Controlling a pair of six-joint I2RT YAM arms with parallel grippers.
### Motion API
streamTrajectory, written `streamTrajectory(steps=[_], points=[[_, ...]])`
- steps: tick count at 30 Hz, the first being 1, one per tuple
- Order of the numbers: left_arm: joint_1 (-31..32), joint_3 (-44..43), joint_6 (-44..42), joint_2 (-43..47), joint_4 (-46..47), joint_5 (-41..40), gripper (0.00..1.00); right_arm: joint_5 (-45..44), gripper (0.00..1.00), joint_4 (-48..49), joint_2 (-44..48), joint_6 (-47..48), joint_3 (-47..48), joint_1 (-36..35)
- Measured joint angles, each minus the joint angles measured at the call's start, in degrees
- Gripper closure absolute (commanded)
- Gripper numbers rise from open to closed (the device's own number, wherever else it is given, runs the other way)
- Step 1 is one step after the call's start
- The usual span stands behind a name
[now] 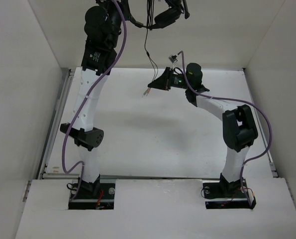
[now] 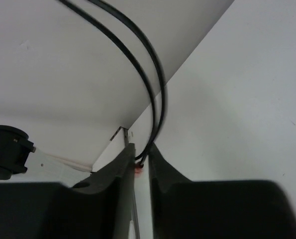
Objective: Wrap the headphones
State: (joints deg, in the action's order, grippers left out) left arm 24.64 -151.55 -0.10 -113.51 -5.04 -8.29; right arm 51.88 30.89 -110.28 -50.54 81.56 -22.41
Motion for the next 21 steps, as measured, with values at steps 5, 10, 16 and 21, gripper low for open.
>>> streamTrajectory(steps=[5,10,16,21], points=[[-0.4,0.0,-0.8,-0.3,0.2,-1.4,0.98,0.7,1.00,-0.9,0.0,2.4,0.0,-1.4],[-0.8,0.0,-3.1,-1.2,2.6,-4.1,0.98,-0.6,1.00,-11.5,0.0,13.2,2.3,-3.9],[-1.4,1.1,-5.1,-2.9,4.8,-7.6,0.98,-9.0,1.00,-30.4,2.8,33.1,8.2,-8.0],[-2.0,1.4,-5.9,-4.4,5.8,-9.5,0.98,-15.5,1.00,-38.3,6.8,44.7,10.3,-9.2]])
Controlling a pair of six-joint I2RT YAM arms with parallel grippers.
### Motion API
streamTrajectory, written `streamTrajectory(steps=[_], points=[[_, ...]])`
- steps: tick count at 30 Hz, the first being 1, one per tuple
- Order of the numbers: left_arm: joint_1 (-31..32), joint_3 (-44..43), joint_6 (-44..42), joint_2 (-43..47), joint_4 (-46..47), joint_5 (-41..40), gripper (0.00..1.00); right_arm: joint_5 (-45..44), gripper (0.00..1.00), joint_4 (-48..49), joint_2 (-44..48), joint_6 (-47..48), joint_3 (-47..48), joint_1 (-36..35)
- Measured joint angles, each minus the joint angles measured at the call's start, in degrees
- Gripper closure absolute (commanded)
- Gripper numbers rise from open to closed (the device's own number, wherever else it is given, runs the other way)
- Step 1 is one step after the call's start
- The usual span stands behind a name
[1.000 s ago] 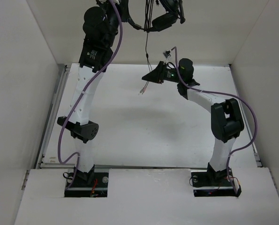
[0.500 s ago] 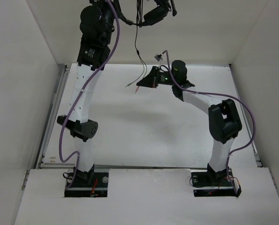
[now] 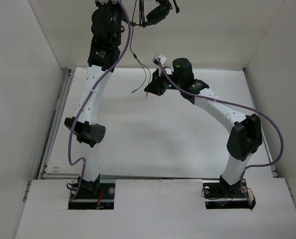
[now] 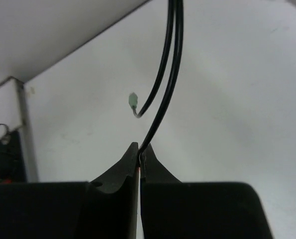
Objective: Wrap the headphones
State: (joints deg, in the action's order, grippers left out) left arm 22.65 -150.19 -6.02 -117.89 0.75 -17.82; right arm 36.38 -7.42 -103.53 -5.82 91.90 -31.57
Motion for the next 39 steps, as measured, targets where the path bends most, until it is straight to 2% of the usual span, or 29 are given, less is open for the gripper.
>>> streamTrajectory(steps=[5,10,14,18,25,39], points=[[-0.7,3.4,-1.1,0.0,2.5,-1.9,0.98,-10.3,1.00,-7.9,1.1,14.7,4.9,-1.5],[-1.0,11.8,-3.0,0.0,5.1,-3.7,0.99,-22.6,1.00,-15.1,1.2,32.9,13.7,-4.9],[-1.1,18.9,-4.5,0.0,5.4,-4.8,0.99,-31.6,1.00,-16.6,1.2,46.5,22.2,-7.0],[-1.1,21.8,-5.5,-0.2,5.1,-5.2,0.99,-36.3,1.00,-16.3,2.1,53.2,25.7,-7.0],[-1.1,21.9,-5.6,-0.2,7.1,-5.4,0.98,-39.4,1.00,-16.3,3.5,57.7,26.2,-4.7],[0.1,21.9,-5.4,0.1,7.1,-5.6,0.98,-38.4,1.00,-17.6,3.3,55.1,21.4,-4.2]])
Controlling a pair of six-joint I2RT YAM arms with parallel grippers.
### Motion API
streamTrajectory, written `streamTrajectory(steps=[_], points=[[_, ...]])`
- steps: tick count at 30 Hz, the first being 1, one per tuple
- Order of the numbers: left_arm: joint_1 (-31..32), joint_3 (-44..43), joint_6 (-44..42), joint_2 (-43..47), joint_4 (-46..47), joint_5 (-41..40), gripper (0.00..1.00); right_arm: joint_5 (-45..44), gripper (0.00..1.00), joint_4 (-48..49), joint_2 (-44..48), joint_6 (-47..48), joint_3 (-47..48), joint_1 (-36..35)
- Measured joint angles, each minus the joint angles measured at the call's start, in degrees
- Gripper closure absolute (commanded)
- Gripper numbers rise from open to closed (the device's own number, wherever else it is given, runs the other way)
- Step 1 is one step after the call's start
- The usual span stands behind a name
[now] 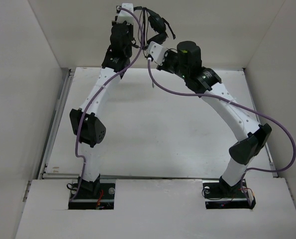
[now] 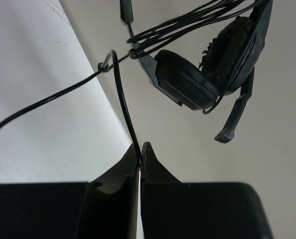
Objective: Wrap the headphones
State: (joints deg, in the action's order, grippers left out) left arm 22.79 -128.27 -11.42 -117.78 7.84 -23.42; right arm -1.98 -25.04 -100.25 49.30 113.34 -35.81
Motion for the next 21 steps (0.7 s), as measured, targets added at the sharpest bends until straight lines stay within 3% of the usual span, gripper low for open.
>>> streamTrajectory(steps=[21], points=[[-1.8,1.4,0.5,0.5,0.1,-0.8,0.98,-0.3,1.00,-0.3,0.1,1.4,3.8,0.2]])
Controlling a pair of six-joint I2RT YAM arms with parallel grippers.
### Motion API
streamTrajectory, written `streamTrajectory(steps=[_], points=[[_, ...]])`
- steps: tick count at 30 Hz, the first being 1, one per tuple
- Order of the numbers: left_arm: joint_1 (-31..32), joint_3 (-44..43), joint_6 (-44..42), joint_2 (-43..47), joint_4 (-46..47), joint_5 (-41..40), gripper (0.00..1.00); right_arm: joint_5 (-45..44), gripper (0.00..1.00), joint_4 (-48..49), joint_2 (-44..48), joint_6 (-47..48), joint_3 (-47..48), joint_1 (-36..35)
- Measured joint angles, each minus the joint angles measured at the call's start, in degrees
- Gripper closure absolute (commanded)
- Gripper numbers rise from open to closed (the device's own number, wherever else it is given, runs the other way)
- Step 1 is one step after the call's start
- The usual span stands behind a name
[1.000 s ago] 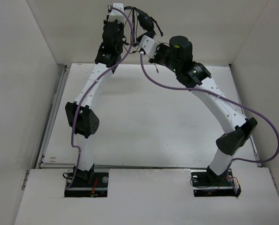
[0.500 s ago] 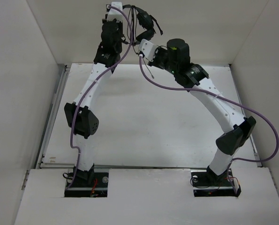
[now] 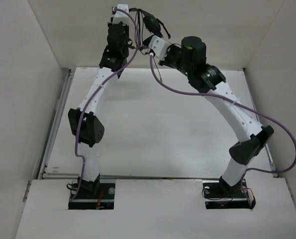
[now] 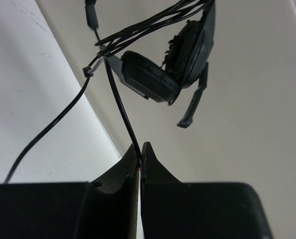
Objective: Wrap the headphones
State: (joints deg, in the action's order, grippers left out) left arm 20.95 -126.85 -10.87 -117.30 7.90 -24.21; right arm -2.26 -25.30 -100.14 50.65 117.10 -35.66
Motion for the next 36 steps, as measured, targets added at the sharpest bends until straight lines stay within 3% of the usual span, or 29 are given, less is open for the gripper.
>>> streamTrajectory(steps=[18,27,36], points=[[0.8,4.7,0.5,0.0,0.9,-0.2,0.99,-0.5,1.00,-1.2,0.0,3.5,9.1,-1.1],[5.3,19.4,1.1,5.7,0.6,3.9,0.99,-2.6,1.00,2.8,-1.9,7.8,9.2,3.2],[7.2,27.7,2.4,15.4,-3.2,12.5,1.00,-4.8,1.00,10.4,-3.9,11.8,6.3,7.0]])
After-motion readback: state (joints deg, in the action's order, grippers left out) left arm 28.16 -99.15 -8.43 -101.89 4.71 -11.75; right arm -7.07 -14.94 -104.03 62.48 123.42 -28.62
